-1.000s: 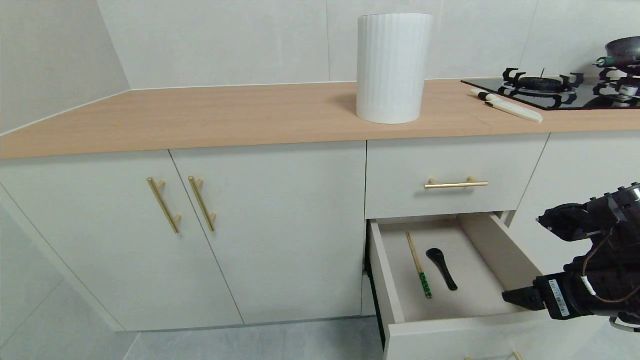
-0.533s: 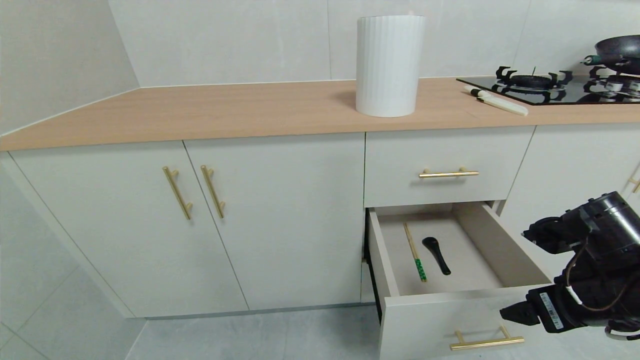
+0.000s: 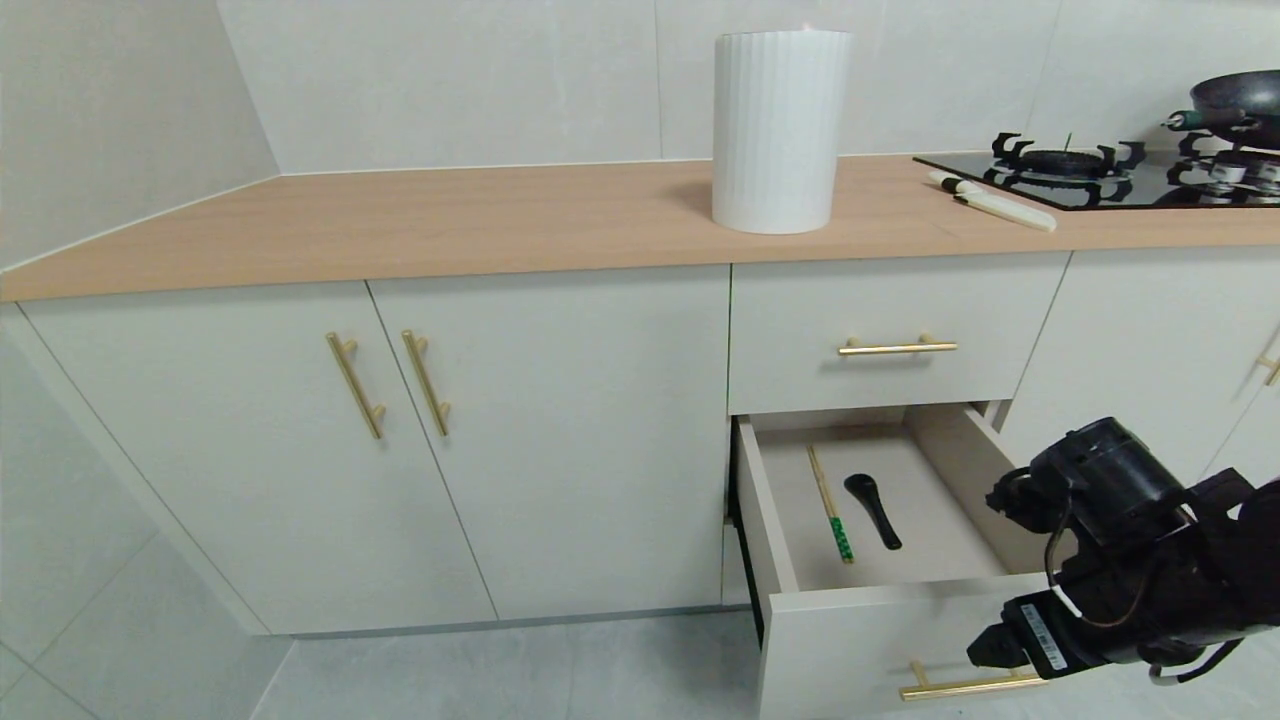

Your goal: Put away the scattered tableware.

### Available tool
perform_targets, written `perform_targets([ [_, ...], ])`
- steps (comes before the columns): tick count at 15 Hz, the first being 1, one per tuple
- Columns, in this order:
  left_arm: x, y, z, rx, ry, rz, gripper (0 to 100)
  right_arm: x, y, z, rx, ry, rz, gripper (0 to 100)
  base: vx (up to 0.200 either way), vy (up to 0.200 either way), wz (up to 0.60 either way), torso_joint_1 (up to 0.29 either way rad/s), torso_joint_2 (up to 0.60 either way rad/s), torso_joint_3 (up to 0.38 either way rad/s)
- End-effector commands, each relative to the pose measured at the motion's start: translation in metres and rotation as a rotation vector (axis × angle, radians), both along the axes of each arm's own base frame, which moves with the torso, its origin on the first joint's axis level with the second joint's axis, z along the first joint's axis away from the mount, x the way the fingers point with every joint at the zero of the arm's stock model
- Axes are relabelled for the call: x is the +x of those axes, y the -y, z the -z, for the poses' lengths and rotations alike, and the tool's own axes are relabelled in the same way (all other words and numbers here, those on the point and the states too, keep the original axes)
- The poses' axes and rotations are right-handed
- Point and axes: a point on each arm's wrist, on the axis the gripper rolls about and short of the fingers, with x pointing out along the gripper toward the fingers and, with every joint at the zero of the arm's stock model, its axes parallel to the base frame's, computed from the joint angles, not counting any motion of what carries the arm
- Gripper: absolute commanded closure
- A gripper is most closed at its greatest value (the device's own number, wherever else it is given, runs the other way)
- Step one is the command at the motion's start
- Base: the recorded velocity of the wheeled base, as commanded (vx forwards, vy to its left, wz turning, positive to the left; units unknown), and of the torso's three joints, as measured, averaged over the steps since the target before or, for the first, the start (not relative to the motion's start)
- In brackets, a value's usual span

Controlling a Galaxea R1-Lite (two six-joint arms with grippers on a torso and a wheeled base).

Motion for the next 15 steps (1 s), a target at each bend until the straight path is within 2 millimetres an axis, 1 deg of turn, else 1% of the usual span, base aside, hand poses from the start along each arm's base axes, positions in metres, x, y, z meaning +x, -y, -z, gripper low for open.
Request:
perform_targets([
  [1,0.000,0.000,0.000,0.000,-0.001,-0.002,0,0.007,-0.002,0.012,-0.010,-0.026,0.005,0,0.000,0.000,0.00,0.000,0.00,0.000],
  [6,0.000,0.000,0.000,-0.002,-0.001,-0.001,0,0.032,0.001,0.031,0.013,0.023,0.068,0,0.000,0.000,0.00,0.000,0.00,0.000],
  [11,0.000,0.000,0.000,0.000,-0.001,-0.001,0,0.051,0.000,0.041,0.035,0.093,0.084,0,0.000,0.000,0.00,0.000,0.00,0.000],
  [12,0.000,0.000,0.000,0.000,0.001,-0.001,0,0.057,-0.002,0.045,0.046,0.121,0.082,0,0.000,0.000,0.00,0.000,0.00,0.000],
  [13,0.000,0.000,0.000,0.000,0.001,-0.001,0,0.063,-0.003,0.047,0.052,0.144,0.082,0,0.000,0.000,0.00,0.000,0.00,0.000],
  [14,0.000,0.000,0.000,0.000,0.001,-0.001,0,0.065,-0.004,0.047,0.055,0.152,0.082,0,0.000,0.000,0.00,0.000,0.00,0.000],
  [15,0.000,0.000,0.000,0.000,-0.001,-0.001,0,0.080,0.001,0.055,0.049,0.157,0.104,0,0.000,0.000,0.00,0.000,0.00,0.000],
])
